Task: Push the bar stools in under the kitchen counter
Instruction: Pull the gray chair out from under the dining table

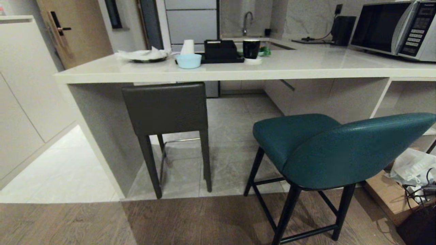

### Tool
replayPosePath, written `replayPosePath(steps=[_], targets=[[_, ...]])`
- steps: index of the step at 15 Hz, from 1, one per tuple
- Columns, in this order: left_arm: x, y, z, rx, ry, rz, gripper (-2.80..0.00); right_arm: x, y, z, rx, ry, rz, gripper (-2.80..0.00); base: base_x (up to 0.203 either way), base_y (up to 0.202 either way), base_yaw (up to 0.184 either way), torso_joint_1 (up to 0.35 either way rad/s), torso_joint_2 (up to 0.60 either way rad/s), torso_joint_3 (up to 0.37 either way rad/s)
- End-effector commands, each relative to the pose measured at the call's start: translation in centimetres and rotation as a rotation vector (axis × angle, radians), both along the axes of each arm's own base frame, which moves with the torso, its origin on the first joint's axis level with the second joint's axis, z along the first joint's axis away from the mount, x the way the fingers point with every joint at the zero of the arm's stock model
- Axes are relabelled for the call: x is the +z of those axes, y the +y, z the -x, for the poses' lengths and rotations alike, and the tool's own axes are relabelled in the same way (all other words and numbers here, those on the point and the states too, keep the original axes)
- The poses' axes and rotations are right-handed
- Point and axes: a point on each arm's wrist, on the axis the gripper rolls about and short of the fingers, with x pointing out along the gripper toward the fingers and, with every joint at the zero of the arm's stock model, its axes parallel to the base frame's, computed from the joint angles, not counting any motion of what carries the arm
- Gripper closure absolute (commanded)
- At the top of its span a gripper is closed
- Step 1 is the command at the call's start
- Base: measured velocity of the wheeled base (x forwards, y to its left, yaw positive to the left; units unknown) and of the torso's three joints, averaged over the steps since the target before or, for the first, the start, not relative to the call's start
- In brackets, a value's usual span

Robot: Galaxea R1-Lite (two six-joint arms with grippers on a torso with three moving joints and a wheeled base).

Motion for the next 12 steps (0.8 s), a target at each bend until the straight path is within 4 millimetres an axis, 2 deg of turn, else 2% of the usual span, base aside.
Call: replayPosePath(steps=[1,12], targets=[[-0.50,0.00,-0.14,0.001,0.018,0.001,0.00,0.00,0.00,-0.01,0.001,0.002,0.001,0.00,0.000,0.197,0.000,0.006,0.00,0.007],[-0.50,0.00,-0.14,-0.001,0.018,0.001,0.00,0.00,0.00,-0.01,-0.001,0.002,-0.001,0.00,0.000,0.197,-0.001,0.001,0.00,0.001]])
